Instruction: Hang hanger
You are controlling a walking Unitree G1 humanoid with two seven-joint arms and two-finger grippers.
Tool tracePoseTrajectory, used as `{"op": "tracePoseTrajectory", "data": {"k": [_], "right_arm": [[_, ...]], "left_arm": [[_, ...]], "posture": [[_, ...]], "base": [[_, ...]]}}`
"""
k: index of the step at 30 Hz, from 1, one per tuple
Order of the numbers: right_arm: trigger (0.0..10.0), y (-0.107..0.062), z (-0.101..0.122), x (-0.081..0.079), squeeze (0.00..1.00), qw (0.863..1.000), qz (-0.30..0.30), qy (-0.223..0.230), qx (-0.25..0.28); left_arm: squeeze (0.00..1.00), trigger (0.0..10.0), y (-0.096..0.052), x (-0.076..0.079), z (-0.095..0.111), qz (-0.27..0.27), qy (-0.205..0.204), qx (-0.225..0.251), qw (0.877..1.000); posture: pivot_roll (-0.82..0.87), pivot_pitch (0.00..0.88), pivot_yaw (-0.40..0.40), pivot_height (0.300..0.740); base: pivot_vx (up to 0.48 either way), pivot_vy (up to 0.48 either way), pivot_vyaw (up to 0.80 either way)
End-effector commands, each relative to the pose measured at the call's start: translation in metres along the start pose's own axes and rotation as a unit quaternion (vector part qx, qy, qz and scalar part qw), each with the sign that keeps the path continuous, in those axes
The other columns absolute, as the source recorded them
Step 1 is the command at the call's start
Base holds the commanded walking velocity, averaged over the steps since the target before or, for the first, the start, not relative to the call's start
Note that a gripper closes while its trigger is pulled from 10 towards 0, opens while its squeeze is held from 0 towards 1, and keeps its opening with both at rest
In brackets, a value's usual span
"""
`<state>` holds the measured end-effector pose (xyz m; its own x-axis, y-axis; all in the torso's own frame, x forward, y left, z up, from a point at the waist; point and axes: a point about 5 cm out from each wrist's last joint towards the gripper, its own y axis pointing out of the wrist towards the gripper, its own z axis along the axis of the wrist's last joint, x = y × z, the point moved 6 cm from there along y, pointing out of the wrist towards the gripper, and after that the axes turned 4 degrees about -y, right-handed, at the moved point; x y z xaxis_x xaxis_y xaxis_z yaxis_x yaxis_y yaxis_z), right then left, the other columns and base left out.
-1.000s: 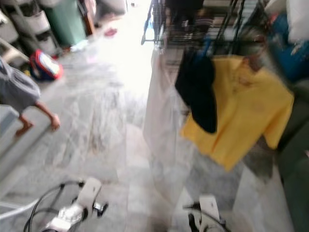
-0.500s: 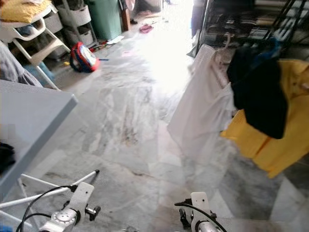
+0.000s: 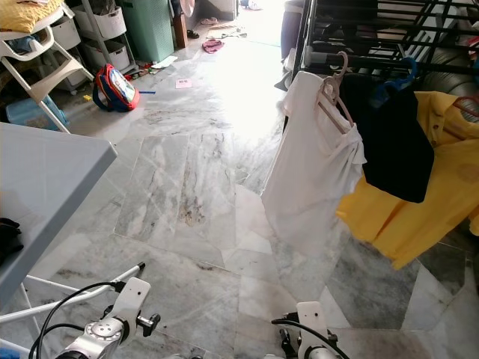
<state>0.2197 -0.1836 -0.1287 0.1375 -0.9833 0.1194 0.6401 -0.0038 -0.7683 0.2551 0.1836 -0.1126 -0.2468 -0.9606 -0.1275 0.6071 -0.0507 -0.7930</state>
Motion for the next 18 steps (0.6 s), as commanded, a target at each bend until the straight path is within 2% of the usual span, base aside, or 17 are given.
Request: {"op": "tracePoseTrajectory", "data": {"k": [1,11,18], "right_arm": [[10.0,-0.0010,-0.0049,-0.0003,0.00,1.000,0.004,-0.004,-0.007],[10.0,-0.0013,-0.0056,-0.0015,0.00,1.000,0.008,-0.018,-0.007],[10.0,-0.0015,-0.0054,-0.0030,0.00,1.000,0.011,-0.017,-0.004]], "left_arm": [[0.00,10.0,-0.0001,-0.0002,-0.0015,0.003,-0.001,-0.003,1.000],[0.00,10.0,0.0000,0.0015,-0.0017,-0.003,0.000,-0.004,1.000],[0.00,10.0,-0.0001,-0.0005,-0.0037,0.006,-0.001,-0.009,1.000]], "posture": [[-0.16,0.115,0.036,0.740],[-0.16,0.116,0.036,0.740],[-0.17,0.113,0.039,0.740]], "base": [[0.000,-0.255,0.00],[0.000,-0.341,0.00],[0.000,0.000,0.68]]}}
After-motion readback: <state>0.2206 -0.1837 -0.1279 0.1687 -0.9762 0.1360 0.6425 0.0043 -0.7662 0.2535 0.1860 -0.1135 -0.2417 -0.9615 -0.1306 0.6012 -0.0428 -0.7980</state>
